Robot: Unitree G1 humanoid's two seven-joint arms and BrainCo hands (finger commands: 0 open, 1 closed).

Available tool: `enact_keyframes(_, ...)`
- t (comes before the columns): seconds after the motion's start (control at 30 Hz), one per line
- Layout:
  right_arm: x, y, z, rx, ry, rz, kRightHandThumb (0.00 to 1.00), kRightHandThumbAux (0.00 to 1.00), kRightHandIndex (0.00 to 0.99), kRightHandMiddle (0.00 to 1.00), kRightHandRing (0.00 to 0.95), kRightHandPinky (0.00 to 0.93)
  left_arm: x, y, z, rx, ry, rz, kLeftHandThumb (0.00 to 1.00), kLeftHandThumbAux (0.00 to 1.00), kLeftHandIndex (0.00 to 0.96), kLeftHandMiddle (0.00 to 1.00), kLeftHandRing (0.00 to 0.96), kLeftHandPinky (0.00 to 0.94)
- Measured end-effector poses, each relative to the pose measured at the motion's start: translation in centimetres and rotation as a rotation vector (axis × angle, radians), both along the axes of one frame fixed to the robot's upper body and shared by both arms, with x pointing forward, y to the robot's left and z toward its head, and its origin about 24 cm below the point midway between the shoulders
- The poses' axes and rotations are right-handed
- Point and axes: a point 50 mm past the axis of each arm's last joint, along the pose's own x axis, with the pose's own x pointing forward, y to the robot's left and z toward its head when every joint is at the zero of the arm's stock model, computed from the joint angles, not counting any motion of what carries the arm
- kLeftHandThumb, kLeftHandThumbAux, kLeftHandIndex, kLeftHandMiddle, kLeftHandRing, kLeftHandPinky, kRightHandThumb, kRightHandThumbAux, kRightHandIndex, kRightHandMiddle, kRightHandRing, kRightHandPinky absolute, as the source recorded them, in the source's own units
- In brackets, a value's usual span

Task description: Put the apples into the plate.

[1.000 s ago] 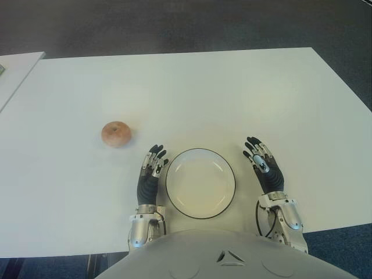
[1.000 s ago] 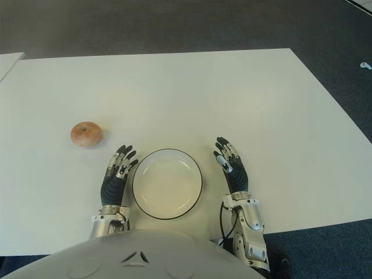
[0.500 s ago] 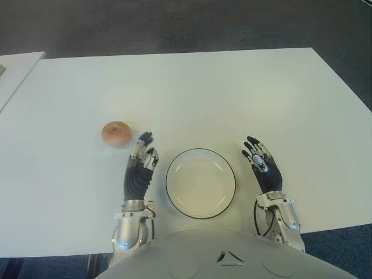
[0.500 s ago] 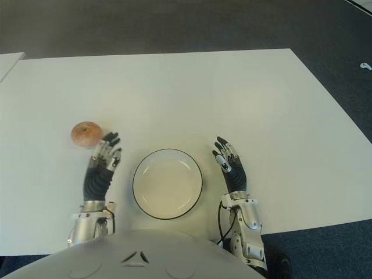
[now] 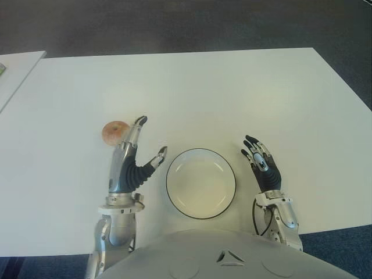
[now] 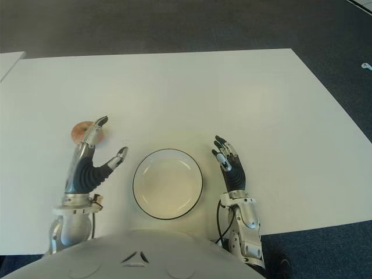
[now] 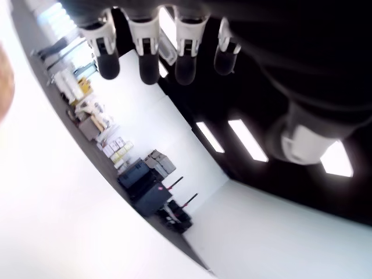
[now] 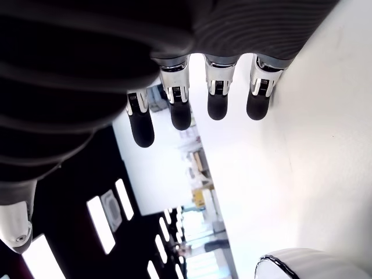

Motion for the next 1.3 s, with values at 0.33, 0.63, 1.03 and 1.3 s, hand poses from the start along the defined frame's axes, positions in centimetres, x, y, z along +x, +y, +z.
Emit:
enact_keyframes(0.33, 0.5, 0.4, -0.4, 0.015, -0.003, 0.007, 0.252, 0.519, 0.170, 0.124, 0.029, 0.000, 2.3, 2.5, 3.2, 0.530, -0.037, -0.005, 0.388, 0.344, 0.122, 0.084, 0.088, 0.141)
enact_keyframes(0.63, 0.8, 0.5, -0.5, 0.016, -0.005, 0.009, 0.263, 0.524, 0.169, 0.129, 0.033, 0.000, 4.0, 4.2, 4.4, 0.753, 0.007, -0.042, 0.380, 0.329, 0.104, 0.053, 0.046, 0.095)
enact_keyframes(1.03, 1.1, 0.4, -0.6, 0.013, -0.014, 0.006, 0.268, 0.524, 0.155, 0.144, 0.051, 0.000, 6.5, 6.5, 3.2, 0.911, 0.162, -0.097, 0.305, 0.326, 0.048, 0.001, 0.000, 0.043)
enact_keyframes(1.3, 1.3, 0.5, -0.6, 0.014, -0.019, 0.007, 0.291, 0.534, 0.155, 0.136, 0.038, 0.000, 7.7, 7.5, 2.0, 0.942, 0.230, -0.117, 0.282, 0.331, 0.027, 0.000, 0.000, 0.042)
